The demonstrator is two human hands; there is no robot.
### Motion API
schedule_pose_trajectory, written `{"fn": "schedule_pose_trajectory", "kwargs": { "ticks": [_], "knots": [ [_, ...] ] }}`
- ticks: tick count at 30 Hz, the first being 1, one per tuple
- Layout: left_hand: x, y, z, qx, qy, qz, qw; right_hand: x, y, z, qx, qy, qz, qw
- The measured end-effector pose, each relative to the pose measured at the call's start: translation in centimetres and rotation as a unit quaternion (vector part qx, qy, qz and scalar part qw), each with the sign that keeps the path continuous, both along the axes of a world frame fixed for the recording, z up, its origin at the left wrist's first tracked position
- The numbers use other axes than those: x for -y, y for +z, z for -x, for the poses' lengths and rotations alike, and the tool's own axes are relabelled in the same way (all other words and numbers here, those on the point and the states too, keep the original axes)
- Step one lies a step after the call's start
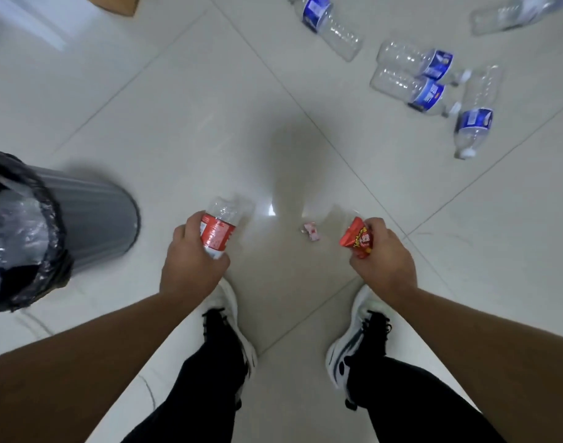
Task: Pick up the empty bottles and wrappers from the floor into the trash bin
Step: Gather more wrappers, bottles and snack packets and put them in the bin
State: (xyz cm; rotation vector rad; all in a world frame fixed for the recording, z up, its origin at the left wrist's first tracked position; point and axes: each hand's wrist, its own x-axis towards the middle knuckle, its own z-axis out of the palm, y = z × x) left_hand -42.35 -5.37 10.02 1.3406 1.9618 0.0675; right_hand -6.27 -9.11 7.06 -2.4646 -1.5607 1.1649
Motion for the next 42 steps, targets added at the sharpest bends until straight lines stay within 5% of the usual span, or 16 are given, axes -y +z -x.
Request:
{"fn": "schedule_pose_trajectory", "kwargs": {
  "ticks": [9,15,32,42],
  "knots": [
    [1.6,19.9,-2.1,0.021,0.085,-0.04,0.995,-3.2,21.5,2.1,-0.058,0.042,-0.009,0.997],
    [4.5,29.6,0.3,0.039,0.164,-0.048,0.984,-4.3,30.1,5.4,-0.066,0.112,-0.021,0.991],
    [19.3,30.9,26.7,0.038,0.303,0.037,0.951,1.9,31.6,33.8,-0.092,0.245,-0.002,0.965],
    [14.1,31.1,36.8,0.053,0.349,0.067,0.933,-4.6,32.8,44.1,-0.098,0.257,0.005,0.962]
  ]
}}
